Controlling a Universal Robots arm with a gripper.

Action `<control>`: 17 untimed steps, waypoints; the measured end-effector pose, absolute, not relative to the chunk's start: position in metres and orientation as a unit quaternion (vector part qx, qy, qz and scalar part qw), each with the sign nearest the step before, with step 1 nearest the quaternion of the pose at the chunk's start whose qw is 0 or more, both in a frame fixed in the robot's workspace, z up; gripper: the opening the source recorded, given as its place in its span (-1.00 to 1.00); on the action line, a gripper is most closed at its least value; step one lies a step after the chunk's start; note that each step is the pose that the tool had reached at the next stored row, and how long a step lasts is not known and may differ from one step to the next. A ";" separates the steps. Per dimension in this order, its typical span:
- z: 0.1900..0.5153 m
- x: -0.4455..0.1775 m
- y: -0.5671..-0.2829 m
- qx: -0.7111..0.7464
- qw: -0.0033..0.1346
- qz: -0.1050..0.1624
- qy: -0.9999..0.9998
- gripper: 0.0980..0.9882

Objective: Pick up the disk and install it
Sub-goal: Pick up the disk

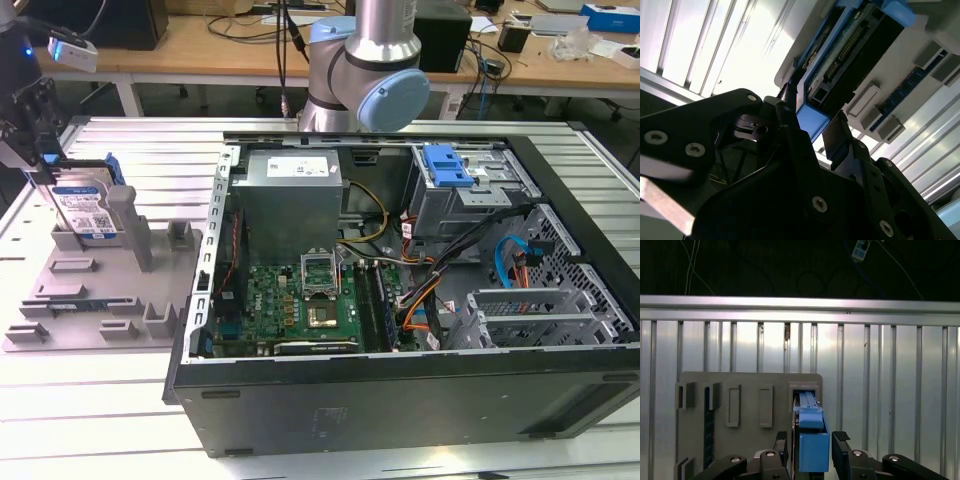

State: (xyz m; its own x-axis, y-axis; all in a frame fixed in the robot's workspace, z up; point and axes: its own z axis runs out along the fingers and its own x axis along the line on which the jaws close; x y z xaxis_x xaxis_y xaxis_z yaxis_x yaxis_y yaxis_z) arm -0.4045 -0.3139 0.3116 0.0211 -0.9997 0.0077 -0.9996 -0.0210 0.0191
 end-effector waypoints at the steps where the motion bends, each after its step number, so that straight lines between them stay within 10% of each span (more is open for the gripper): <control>1: 0.311 -0.404 -0.314 0.714 0.009 -0.004 -0.700 -0.14; 17: 0.304 -0.404 -0.314 0.714 0.010 -0.004 -0.700 -0.14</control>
